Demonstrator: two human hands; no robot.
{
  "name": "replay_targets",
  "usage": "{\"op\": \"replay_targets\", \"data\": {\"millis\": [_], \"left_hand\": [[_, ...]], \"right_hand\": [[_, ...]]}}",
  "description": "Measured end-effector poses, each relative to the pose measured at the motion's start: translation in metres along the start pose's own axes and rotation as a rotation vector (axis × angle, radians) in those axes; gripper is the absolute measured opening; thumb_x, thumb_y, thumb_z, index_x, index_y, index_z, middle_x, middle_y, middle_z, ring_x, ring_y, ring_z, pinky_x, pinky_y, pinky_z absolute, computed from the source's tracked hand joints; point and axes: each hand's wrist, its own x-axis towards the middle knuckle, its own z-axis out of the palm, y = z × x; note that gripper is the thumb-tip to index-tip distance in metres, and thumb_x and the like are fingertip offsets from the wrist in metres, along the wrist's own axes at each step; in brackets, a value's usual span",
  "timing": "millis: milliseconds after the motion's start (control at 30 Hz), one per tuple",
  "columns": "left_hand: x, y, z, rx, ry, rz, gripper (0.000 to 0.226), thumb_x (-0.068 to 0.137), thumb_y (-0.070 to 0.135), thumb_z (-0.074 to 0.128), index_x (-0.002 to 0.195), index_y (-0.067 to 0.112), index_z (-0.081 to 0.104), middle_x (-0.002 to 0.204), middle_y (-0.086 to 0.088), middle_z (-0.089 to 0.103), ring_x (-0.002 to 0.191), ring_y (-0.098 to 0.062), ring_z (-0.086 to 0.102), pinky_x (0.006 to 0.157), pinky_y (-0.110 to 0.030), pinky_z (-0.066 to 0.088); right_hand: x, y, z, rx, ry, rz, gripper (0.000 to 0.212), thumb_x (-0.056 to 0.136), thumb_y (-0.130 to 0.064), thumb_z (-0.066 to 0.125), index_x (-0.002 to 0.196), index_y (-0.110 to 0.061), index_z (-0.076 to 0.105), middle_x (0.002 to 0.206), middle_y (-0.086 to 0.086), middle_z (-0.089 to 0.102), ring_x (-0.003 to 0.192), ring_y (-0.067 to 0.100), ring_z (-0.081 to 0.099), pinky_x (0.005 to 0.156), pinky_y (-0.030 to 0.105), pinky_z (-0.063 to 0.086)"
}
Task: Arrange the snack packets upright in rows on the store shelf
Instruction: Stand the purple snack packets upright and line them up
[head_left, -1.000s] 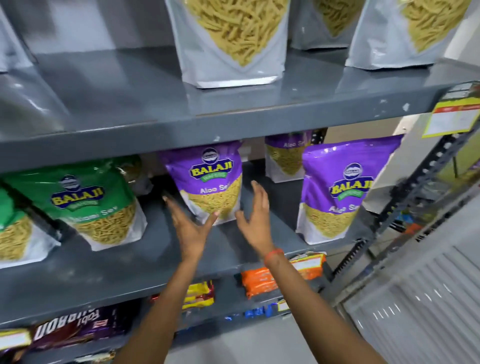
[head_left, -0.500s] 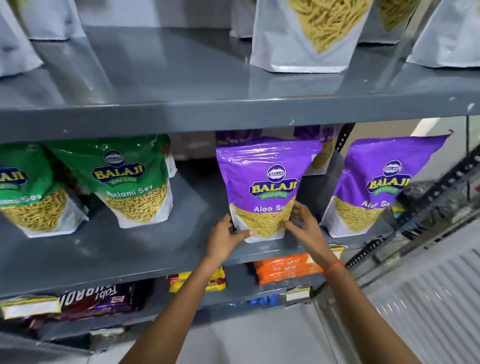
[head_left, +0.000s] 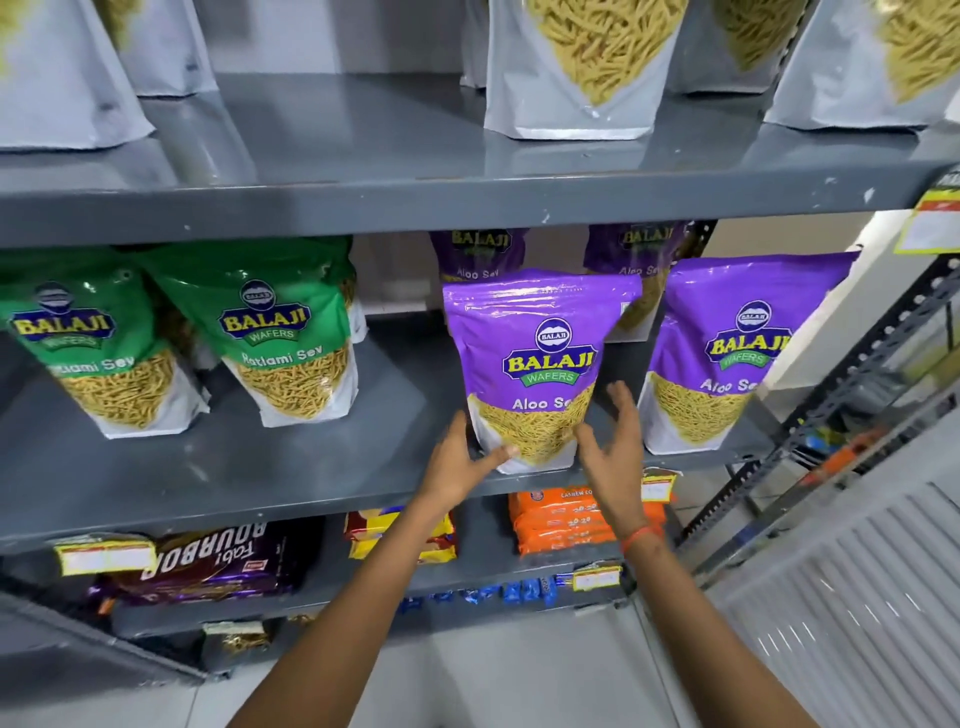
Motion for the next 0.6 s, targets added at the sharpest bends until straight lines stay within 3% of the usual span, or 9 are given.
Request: {"op": "replay_targets", "data": {"millis": [100,200,267,333,433,500,567,600], "left_hand": [[-0.016,0.009,-0.013,0.032,0.166,0.093,0.089,0.077,0.053,0.060,0.146,0.025,0.012,0.157,0.003,0.023,0.139,-0.014,0.028,0.108,-0.027,0.030],[-0.027,0.014,-0.043,0.067,0.354,0.285,0.083,0.082,0.059,0.047,0.147,0.029,0.005,0.156,0.013,0.008,0.140,0.006,0.011,0.108,-0.001,0.009],[-0.026,0.009,-0.074,0.101,0.479,0.369,0.077,0.086,0.058,0.041,0.146,0.031,0.001,0.155,0.012,0.004,0.141,0.009,0.003,0.114,-0.007,0.005],[-0.022,-0.008,-0.111,0.119,0.600,0.352,0.078,0.086,0.056,0.042,0.144,0.033,-0.003,0.157,0.007,0.000,0.146,-0.004,0.003,0.121,-0.025,0.007],[-0.011,-0.046,-0.166,0.057,0.694,0.153,0.096,0.080,0.044,0.062,0.147,0.017,-0.002,0.159,-0.010,0.002,0.147,-0.022,0.007,0.121,-0.047,0.015],[0.001,-0.071,-0.201,0.078,0.628,0.047,0.109,0.072,0.030,0.076,0.146,0.005,-0.001,0.158,-0.016,0.001,0.147,-0.026,0.007,0.120,-0.049,0.017],[0.018,-0.088,-0.228,0.084,0.485,-0.015,0.111,0.067,0.013,0.081,0.145,-0.001,0.003,0.157,-0.018,0.007,0.145,-0.029,0.012,0.117,-0.052,0.024],[0.027,-0.094,-0.240,0.062,0.409,-0.047,0.109,0.065,0.008,0.082,0.144,-0.001,0.008,0.156,-0.018,0.015,0.144,-0.030,0.019,0.113,-0.053,0.030]], "right_hand": [[-0.020,-0.018,0.024,-0.061,0.223,-0.341,0.050,0.085,-0.013,0.050,0.134,-0.011,0.039,0.134,0.005,0.043,0.130,0.018,0.039,0.112,0.038,0.033],[-0.037,-0.051,0.068,-0.018,0.086,-0.512,0.045,0.086,-0.016,0.044,0.131,-0.014,0.042,0.129,-0.004,0.042,0.125,0.012,0.039,0.109,0.031,0.035],[-0.044,-0.070,0.104,0.018,-0.060,-0.541,0.042,0.086,-0.012,0.045,0.129,-0.012,0.045,0.127,0.002,0.047,0.121,0.016,0.044,0.104,0.038,0.041],[-0.046,-0.083,0.143,0.043,-0.214,-0.492,0.043,0.086,-0.007,0.050,0.128,-0.007,0.045,0.129,0.010,0.049,0.122,0.024,0.047,0.104,0.044,0.043],[-0.029,-0.088,0.200,0.002,-0.414,-0.259,0.052,0.083,-0.002,0.060,0.132,0.003,0.041,0.135,0.022,0.046,0.129,0.032,0.042,0.112,0.044,0.034],[-0.014,-0.090,0.235,0.020,-0.517,-0.108,0.060,0.080,0.000,0.065,0.134,0.005,0.038,0.140,0.023,0.042,0.133,0.033,0.039,0.114,0.042,0.030],[0.000,-0.089,0.259,0.050,-0.518,0.005,0.070,0.077,0.008,0.066,0.136,0.008,0.029,0.143,0.023,0.038,0.133,0.028,0.038,0.111,0.027,0.030],[0.007,-0.089,0.270,0.075,-0.509,0.059,0.071,0.076,0.014,0.064,0.136,0.011,0.026,0.142,0.024,0.039,0.128,0.024,0.040,0.102,0.018,0.034]]}}
